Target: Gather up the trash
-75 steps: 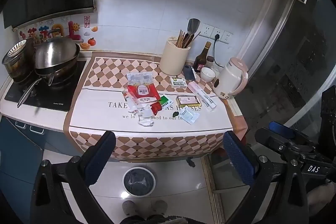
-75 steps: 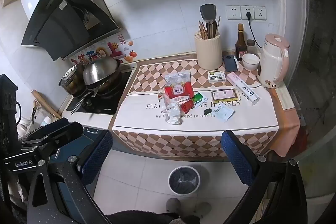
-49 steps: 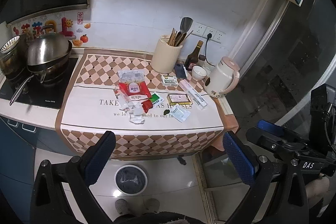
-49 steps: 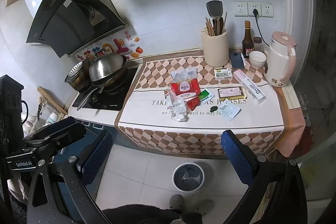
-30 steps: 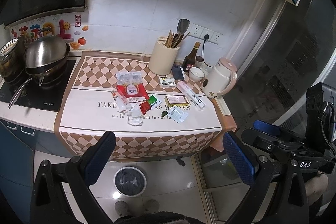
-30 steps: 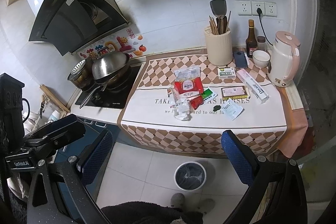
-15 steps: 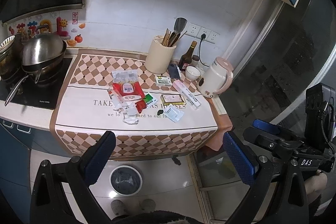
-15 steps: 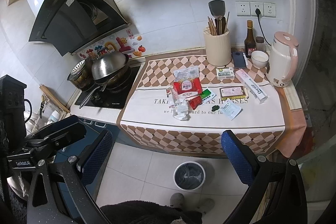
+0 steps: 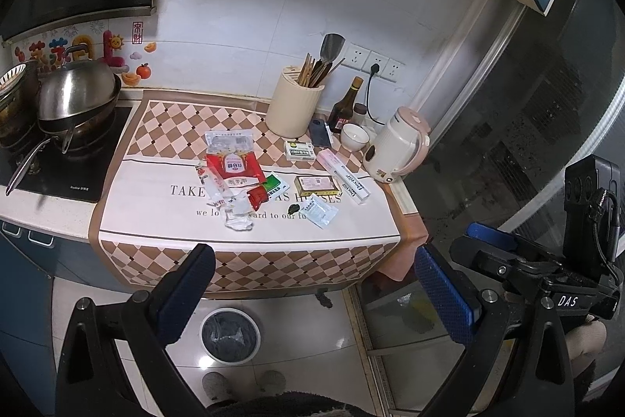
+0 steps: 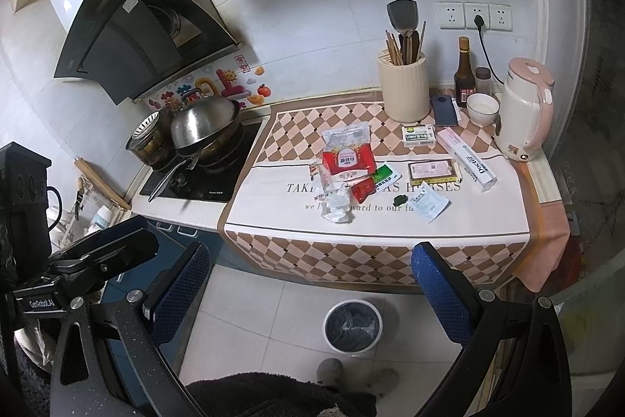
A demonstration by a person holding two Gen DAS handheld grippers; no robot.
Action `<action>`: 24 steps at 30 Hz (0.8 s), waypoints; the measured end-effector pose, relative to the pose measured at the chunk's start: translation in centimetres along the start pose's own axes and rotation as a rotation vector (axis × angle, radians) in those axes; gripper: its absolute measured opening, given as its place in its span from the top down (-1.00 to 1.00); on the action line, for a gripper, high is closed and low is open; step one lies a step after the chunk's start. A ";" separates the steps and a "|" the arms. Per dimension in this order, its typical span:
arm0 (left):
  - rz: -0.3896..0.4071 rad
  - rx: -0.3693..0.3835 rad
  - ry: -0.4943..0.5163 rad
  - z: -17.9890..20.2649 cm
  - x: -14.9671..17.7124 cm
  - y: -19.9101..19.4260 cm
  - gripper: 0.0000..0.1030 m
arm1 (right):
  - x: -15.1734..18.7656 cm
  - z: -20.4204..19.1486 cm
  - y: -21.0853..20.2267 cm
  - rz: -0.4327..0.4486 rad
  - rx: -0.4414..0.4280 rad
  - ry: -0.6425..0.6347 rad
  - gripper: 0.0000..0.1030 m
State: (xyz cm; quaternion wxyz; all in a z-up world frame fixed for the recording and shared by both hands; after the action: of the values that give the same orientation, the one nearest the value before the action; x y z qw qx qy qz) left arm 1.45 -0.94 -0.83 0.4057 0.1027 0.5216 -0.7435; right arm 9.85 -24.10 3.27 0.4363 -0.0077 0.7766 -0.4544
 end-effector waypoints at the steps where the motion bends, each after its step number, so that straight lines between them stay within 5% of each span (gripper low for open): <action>1: 0.000 0.000 0.000 0.0 0.0 0.0 -1.00 | 0.0 0.0 0.0 -0.001 0.001 0.000 -1.00; 24: -0.003 -0.001 0.005 1.3 0.4 0.3 -1.00 | 0.1 -0.2 -0.2 0.001 -0.001 0.007 -1.00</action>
State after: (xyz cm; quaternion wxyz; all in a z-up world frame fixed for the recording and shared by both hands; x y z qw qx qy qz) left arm 1.79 -2.32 -0.71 0.4032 0.1036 0.5232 -0.7436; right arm 9.56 -24.11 3.34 0.4337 -0.0060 0.7783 -0.4540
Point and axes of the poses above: each gripper's, at about its wrist camera, not at the fingertips, and y roughly the way its jaws point, z to its right, x to its underside, the point moved 2 cm from there along y, roughly the way its jaws point, and after that the axes turned 8 degrees about -y, right-handed, at the moved point
